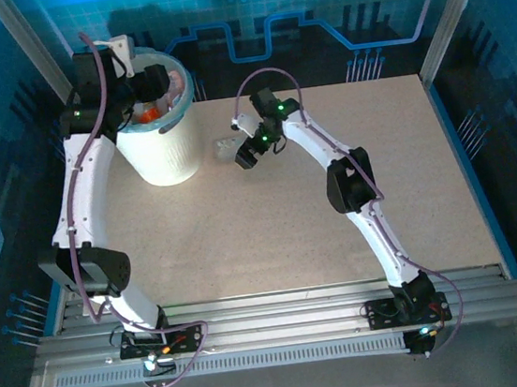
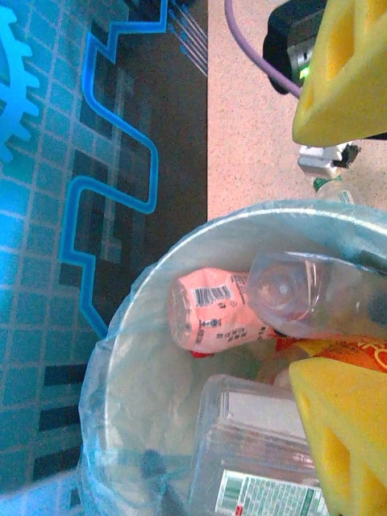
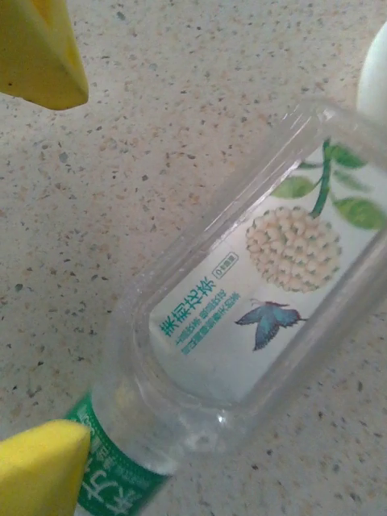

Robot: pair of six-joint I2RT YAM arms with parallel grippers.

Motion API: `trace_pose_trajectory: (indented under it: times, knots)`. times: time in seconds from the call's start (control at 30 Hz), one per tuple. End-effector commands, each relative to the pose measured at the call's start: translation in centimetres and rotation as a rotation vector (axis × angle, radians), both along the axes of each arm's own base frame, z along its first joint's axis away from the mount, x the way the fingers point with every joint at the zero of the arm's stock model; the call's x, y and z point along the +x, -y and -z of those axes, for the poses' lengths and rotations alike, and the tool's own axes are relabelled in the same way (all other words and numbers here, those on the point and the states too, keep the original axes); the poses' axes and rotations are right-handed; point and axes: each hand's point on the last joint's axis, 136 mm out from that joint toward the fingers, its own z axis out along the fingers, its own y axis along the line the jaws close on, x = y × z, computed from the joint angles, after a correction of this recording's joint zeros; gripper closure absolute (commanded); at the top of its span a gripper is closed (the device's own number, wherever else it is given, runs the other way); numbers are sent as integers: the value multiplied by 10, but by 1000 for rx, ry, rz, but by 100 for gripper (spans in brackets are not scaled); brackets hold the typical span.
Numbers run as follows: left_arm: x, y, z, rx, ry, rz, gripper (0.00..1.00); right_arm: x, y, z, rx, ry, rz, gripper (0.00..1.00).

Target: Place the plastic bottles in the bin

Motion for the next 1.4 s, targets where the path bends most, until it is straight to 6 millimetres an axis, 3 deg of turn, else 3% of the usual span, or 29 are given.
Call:
trace_pose_trajectory:
  times: [0.0,0.3,0.4,0.53,0.73,0.93,1.07,1.27,1.37]
  knots:
    - [-13,8,-28,8,75,34,29,-16,7,14,-36,-60,-39,1]
    - [-15,14,-30,-9,82,48,30,-20,9,21,-85,-50,-38,3]
    - [-18,16,-34,-10,92,52,29,-20,4,5,-65,-35,-29,4]
    - [-21,15,-39,-10,104,49,29,-16,-2,-30,17,0,10,4]
    - [-25,15,-46,-21,126,46,29,8,-8,-73,149,40,169,5]
    - [-28,13,-48,-23,141,37,29,45,-10,-57,250,-72,504,2]
    - [-29,13,-47,-12,140,36,29,51,-31,-46,317,-134,613,2]
    - [-30,10,-46,8,142,27,29,56,-76,-63,437,-39,533,5]
    - [-29,10,-45,6,141,30,29,58,-91,-63,470,1,499,7]
